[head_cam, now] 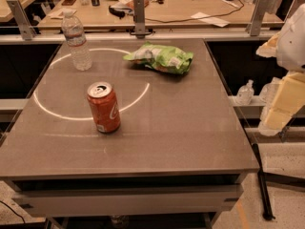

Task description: Move coke can near water bottle

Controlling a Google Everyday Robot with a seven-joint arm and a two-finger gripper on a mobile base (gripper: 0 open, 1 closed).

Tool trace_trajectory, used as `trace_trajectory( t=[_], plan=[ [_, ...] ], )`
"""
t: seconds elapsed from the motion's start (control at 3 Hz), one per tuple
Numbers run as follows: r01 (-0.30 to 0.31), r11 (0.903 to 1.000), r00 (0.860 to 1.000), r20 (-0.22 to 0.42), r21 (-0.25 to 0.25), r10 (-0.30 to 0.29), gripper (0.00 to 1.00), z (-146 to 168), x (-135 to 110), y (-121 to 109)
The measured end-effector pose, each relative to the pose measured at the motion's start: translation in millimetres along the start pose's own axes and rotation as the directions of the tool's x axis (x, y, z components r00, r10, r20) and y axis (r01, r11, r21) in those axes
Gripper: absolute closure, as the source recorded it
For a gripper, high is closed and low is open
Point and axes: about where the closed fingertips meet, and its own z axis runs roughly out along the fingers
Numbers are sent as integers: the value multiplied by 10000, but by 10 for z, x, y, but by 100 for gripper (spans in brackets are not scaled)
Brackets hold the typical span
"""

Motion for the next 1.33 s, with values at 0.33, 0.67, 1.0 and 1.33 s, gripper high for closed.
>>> trace_trajectory(
  t=[0.33, 0.67, 1.0, 1.33],
  plan=[
    [0, 10000, 10000, 0, 0, 0, 0, 0, 0, 0],
    [-96, 9999, 9997, 243, 56, 94, 0, -30, -8, -8],
    [-602, 9982, 9898, 1294, 31, 593, 0, -49, -16, -9],
    [-1425, 9897, 9442, 2985, -102, 1390, 0, 11, 57, -23]
  ],
)
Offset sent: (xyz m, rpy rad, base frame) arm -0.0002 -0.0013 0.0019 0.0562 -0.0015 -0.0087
